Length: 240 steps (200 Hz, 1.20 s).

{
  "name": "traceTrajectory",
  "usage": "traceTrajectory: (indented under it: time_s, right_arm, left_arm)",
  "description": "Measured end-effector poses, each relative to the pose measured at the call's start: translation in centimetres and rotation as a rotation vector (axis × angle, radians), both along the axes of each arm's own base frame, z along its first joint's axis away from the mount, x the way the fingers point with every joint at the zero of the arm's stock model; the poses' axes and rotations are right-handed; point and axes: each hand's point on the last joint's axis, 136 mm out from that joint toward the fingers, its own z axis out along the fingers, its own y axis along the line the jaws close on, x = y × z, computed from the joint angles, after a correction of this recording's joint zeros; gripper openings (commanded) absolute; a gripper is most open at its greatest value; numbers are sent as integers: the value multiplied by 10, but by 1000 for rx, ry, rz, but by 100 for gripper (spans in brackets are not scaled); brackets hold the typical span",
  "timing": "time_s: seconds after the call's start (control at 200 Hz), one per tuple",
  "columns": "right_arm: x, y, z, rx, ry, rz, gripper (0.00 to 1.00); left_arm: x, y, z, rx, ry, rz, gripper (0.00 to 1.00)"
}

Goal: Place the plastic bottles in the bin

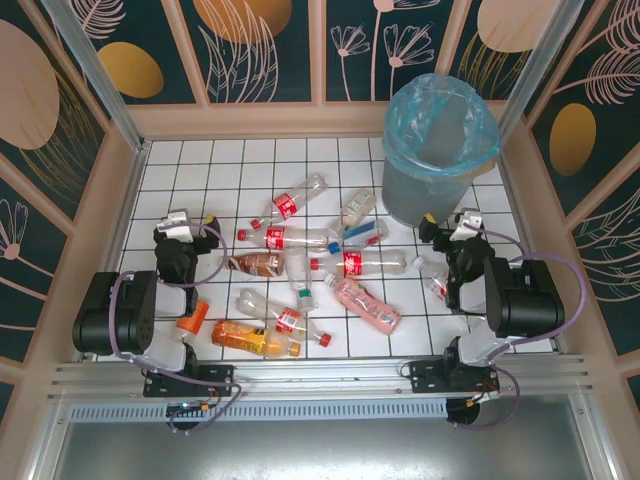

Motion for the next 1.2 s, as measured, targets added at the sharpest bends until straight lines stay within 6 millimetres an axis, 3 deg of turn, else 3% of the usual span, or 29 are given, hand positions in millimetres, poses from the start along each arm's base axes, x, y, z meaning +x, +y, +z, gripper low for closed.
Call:
traceTrajectory:
  time_s: [0.936,1.036,1.201]
  right_arm:
    - [-4,-3,2,-3,-5,-19,98]
    - [-17,-4,21,-7,-53,-42,96]
    - [-36,-10,84,35,-177,-93,90]
  left_arm:
    - [1,0,1,0,6,0,99]
    - [4,0,13,0,-6,1,97]
    - [-3,4,52,-5,-83,25,93]
